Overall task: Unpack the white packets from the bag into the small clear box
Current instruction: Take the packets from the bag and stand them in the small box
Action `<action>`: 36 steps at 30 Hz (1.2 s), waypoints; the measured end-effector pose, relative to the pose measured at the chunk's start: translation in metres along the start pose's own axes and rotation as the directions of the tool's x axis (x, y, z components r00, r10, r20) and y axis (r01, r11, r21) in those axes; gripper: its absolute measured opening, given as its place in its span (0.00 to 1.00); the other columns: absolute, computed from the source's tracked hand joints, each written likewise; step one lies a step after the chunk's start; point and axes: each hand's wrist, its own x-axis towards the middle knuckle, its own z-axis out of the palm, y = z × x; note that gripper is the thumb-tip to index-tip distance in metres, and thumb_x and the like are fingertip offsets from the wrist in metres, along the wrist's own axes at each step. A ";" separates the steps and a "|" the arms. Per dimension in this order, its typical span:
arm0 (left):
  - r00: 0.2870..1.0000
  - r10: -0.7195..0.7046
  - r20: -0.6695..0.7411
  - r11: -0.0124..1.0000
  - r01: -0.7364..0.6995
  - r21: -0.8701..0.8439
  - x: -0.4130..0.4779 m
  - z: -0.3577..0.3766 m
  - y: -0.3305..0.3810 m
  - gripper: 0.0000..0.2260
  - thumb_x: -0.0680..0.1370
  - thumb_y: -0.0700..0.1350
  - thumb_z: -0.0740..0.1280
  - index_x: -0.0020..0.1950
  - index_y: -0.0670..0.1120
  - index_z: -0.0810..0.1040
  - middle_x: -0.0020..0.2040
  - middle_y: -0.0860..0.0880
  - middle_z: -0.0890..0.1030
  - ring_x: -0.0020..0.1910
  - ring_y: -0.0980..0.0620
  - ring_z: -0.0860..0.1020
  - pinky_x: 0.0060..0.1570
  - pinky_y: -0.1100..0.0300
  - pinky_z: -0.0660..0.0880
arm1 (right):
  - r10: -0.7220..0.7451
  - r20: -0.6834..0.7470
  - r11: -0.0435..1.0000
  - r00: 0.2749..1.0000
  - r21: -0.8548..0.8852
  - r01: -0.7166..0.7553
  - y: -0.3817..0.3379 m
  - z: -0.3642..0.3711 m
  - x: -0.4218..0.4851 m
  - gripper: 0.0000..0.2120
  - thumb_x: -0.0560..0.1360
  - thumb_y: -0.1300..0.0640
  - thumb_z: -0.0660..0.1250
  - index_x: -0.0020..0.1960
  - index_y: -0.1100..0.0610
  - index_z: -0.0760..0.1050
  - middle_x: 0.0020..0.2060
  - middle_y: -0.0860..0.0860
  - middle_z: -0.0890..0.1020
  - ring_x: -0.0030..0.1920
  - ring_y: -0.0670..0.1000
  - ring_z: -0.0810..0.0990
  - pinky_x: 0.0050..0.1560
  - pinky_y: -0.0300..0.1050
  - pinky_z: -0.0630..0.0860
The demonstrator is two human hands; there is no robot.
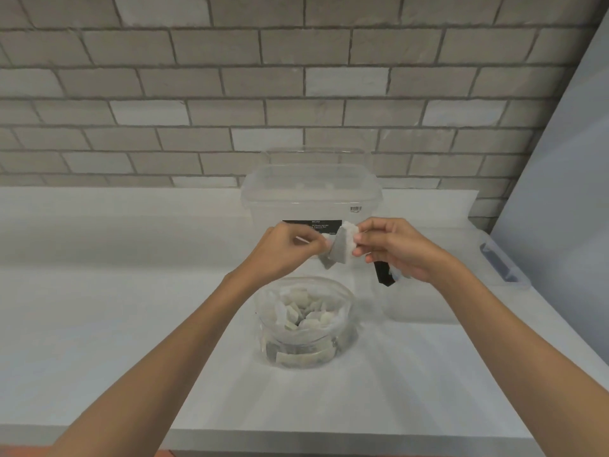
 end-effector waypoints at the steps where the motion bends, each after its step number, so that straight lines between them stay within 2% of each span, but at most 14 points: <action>1: 1.000 0.025 0.005 0.999 -0.025 -0.027 0.004 0.004 0.009 0.06 0.73 0.54 0.71 0.45 0.53 0.85 0.41 0.61 0.84 0.45 0.65 0.80 0.42 0.71 0.72 | -0.013 -0.008 1.000 1.000 0.001 0.013 -0.003 -0.005 -0.001 0.04 0.75 0.67 0.67 0.49 0.62 0.78 0.40 0.57 0.82 0.38 0.49 0.83 0.36 0.37 0.78; 3: 0.996 0.085 0.003 0.996 -0.085 -0.023 0.013 0.012 0.026 0.08 0.72 0.54 0.73 0.46 0.51 0.84 0.41 0.57 0.84 0.46 0.61 0.81 0.46 0.65 0.74 | -0.035 -0.012 0.999 0.999 -0.007 0.034 -0.009 -0.015 -0.004 0.04 0.75 0.66 0.68 0.49 0.62 0.78 0.43 0.58 0.83 0.41 0.50 0.84 0.37 0.37 0.78; 5: 0.991 0.136 0.007 0.991 -0.136 -0.009 0.026 0.024 0.040 0.07 0.72 0.51 0.73 0.45 0.48 0.84 0.40 0.55 0.84 0.44 0.58 0.81 0.45 0.63 0.74 | -0.058 -0.017 0.998 0.998 -0.023 0.057 -0.014 -0.031 -0.007 0.04 0.75 0.66 0.68 0.49 0.61 0.79 0.44 0.60 0.84 0.42 0.51 0.84 0.38 0.38 0.79; 8: 0.989 0.151 -0.004 0.989 -0.151 -0.007 0.048 0.043 0.058 0.05 0.73 0.46 0.73 0.44 0.45 0.84 0.39 0.53 0.84 0.41 0.57 0.81 0.43 0.65 0.74 | -0.110 -0.057 0.986 0.992 -0.134 0.102 -0.024 -0.057 -0.014 0.06 0.74 0.64 0.70 0.51 0.60 0.80 0.43 0.58 0.84 0.42 0.52 0.84 0.39 0.40 0.78; 11: 0.988 0.150 0.019 0.989 -0.150 -0.013 0.070 0.063 0.071 0.05 0.73 0.47 0.73 0.42 0.46 0.84 0.38 0.54 0.84 0.36 0.60 0.78 0.38 0.69 0.71 | -0.195 -0.120 0.943 0.973 -0.296 0.152 -0.032 -0.085 -0.019 0.09 0.74 0.61 0.71 0.54 0.57 0.81 0.40 0.52 0.85 0.39 0.49 0.83 0.37 0.39 0.76; 15: 0.988 0.153 0.030 0.988 -0.153 -0.003 0.096 0.096 0.088 0.05 0.72 0.47 0.74 0.42 0.46 0.85 0.39 0.54 0.84 0.37 0.61 0.77 0.39 0.68 0.71 | -0.274 -0.124 0.876 0.954 -0.442 0.194 -0.033 -0.123 -0.018 0.03 0.73 0.60 0.72 0.46 0.56 0.83 0.37 0.52 0.85 0.35 0.46 0.81 0.34 0.39 0.76; 18: 0.987 0.152 0.054 0.988 -0.152 -0.005 0.114 0.121 0.096 0.05 0.72 0.48 0.74 0.42 0.47 0.84 0.38 0.57 0.83 0.36 0.65 0.76 0.33 0.75 0.67 | -0.283 -0.141 0.850 0.949 -0.494 0.180 -0.028 -0.156 -0.014 0.02 0.73 0.61 0.72 0.44 0.56 0.83 0.34 0.53 0.84 0.34 0.46 0.80 0.33 0.38 0.75; 21: 0.987 0.133 0.085 0.988 -0.139 0.067 0.134 0.146 0.095 0.03 0.74 0.44 0.73 0.44 0.46 0.85 0.39 0.53 0.83 0.40 0.60 0.79 0.40 0.73 0.71 | -0.282 -0.158 0.803 0.946 -0.579 0.142 -0.017 -0.189 -0.008 0.05 0.73 0.62 0.72 0.41 0.53 0.82 0.33 0.55 0.84 0.32 0.47 0.81 0.32 0.38 0.75; 25: 0.981 0.109 0.158 0.969 -0.141 0.202 0.157 0.183 0.082 0.06 0.75 0.38 0.69 0.51 0.43 0.81 0.37 0.50 0.82 0.38 0.56 0.79 0.45 0.65 0.74 | -0.227 -0.159 0.670 0.961 -0.742 0.035 0.008 -0.223 0.001 0.05 0.74 0.63 0.70 0.42 0.54 0.80 0.34 0.55 0.84 0.31 0.45 0.81 0.31 0.34 0.74; 27: 0.975 0.086 0.206 0.947 -0.145 0.288 0.165 0.203 0.075 0.07 0.76 0.39 0.69 0.54 0.43 0.80 0.41 0.47 0.83 0.42 0.54 0.78 0.47 0.64 0.74 | -0.187 -0.142 0.584 0.972 -0.812 -0.006 0.022 -0.229 0.007 0.04 0.74 0.64 0.68 0.44 0.57 0.81 0.35 0.54 0.84 0.31 0.45 0.82 0.29 0.28 0.73; 29: 0.971 0.055 0.234 0.923 -0.139 0.358 0.172 0.222 0.069 0.05 0.75 0.40 0.70 0.50 0.43 0.82 0.46 0.46 0.83 0.46 0.51 0.80 0.51 0.61 0.75 | -0.140 -0.108 0.516 0.984 -0.856 -0.021 0.037 -0.231 0.014 0.06 0.75 0.65 0.66 0.45 0.59 0.82 0.38 0.55 0.84 0.33 0.48 0.82 0.31 0.28 0.73; 33: 0.963 -0.060 0.261 0.897 -0.063 0.438 0.179 0.248 0.058 0.03 0.74 0.39 0.70 0.46 0.44 0.83 0.48 0.46 0.83 0.49 0.47 0.81 0.54 0.53 0.77 | -0.083 -0.063 0.364 0.995 -0.931 -0.029 0.062 -0.229 0.030 0.10 0.75 0.67 0.61 0.49 0.60 0.80 0.47 0.59 0.80 0.43 0.58 0.81 0.47 0.49 0.80; 36: 0.952 -0.136 0.275 0.884 -0.009 0.468 0.181 0.258 0.053 0.03 0.74 0.39 0.70 0.46 0.45 0.83 0.49 0.47 0.82 0.50 0.47 0.80 0.55 0.52 0.77 | -0.032 -0.025 0.238 0.999 -0.971 -0.017 0.074 -0.223 0.039 0.12 0.74 0.70 0.58 0.51 0.61 0.78 0.52 0.60 0.77 0.46 0.62 0.79 0.49 0.53 0.79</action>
